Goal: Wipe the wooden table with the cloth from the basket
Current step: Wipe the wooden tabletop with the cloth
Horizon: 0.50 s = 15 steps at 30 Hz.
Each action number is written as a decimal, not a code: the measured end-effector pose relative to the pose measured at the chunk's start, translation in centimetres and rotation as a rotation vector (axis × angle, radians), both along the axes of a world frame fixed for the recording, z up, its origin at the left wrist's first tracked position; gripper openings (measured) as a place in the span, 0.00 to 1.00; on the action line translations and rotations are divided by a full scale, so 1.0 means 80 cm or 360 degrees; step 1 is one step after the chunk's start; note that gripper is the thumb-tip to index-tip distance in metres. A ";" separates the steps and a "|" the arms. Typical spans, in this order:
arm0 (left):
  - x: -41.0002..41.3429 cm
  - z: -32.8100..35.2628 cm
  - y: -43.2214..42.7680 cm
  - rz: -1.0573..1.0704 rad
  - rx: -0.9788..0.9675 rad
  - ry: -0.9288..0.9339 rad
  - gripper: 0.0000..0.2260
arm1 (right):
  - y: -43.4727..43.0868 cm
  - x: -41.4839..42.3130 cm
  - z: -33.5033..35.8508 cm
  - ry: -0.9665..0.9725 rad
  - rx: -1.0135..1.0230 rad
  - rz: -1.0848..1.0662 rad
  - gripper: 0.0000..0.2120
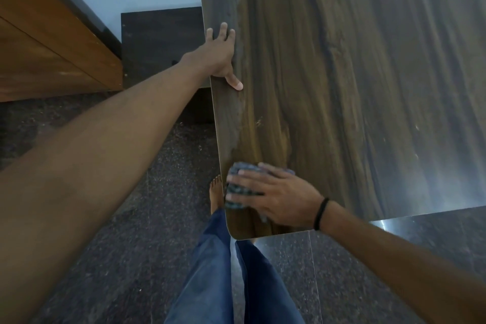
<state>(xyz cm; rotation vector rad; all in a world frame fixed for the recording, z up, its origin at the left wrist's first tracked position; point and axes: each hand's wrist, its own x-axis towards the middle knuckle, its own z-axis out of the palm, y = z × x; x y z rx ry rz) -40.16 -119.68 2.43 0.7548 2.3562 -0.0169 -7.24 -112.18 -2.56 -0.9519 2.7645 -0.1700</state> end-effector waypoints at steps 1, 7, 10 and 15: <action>-0.002 0.002 0.000 0.0012 -0.0002 0.0002 0.63 | 0.006 -0.013 0.002 -0.0014 -0.0004 -0.0175 0.33; 0.003 0.001 -0.001 0.0027 0.0014 -0.0016 0.63 | -0.037 0.043 0.002 -0.0076 -0.0046 0.0075 0.38; 0.001 0.002 -0.006 -0.0003 0.0060 -0.0015 0.61 | -0.005 -0.007 0.003 -0.0029 0.0007 -0.0068 0.34; -0.020 0.012 -0.008 0.0034 0.0189 -0.0008 0.44 | -0.041 -0.062 0.000 -0.0064 -0.0182 -0.0710 0.27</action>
